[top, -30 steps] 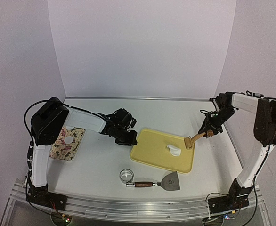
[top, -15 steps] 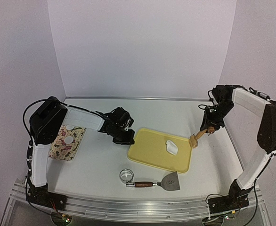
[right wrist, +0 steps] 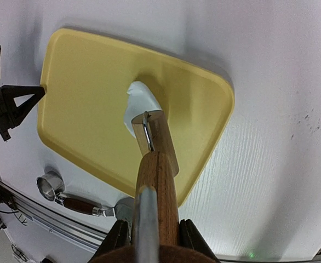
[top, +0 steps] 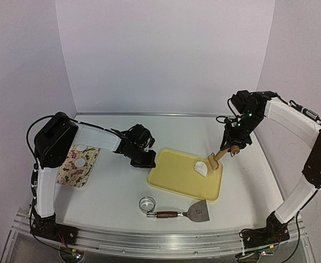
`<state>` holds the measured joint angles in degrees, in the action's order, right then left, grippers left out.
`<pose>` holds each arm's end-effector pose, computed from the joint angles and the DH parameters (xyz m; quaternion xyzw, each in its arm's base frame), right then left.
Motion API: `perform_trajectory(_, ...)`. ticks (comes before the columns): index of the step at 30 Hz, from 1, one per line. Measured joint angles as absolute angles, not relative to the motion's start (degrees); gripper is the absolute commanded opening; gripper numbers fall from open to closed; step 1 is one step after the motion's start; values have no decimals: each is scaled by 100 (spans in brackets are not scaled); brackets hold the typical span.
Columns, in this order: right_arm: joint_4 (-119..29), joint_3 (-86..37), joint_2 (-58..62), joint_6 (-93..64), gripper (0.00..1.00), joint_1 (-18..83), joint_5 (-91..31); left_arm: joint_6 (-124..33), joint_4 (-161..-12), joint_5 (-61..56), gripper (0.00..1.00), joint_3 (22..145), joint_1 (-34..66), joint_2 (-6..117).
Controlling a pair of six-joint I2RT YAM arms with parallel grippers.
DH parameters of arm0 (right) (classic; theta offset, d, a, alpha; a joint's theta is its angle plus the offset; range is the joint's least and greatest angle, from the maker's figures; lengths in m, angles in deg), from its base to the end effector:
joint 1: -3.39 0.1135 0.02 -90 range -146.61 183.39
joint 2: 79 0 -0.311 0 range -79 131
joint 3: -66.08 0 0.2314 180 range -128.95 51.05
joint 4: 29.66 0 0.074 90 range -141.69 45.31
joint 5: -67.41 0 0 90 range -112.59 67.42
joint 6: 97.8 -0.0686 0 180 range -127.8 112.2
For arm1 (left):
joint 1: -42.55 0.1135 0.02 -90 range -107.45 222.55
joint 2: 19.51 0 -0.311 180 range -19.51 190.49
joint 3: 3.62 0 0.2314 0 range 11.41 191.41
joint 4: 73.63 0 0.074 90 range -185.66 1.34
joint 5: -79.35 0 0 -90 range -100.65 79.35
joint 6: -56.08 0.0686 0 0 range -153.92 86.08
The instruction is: Roll out the dumpling wrappers from the dough
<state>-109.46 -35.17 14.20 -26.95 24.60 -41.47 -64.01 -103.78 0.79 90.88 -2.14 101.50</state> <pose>0.2810 0.1328 0.3245 -0.0435 0.9733 0.2060 0.0910 0.3210 -0.3366 0.1588 0.1495 0.9418 -0.2492 0.1688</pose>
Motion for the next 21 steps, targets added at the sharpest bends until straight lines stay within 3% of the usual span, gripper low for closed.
perform_trajectory(9,-10953,-4301,2154,-2686,0,2925,-4049,-6418,-10378,76,0,9088,-218,10150)
perform_trajectory(21,-10962,-4458,2702,-2609,0,3241,-3831,-6442,-10366,67,0,9057,-221,10133)
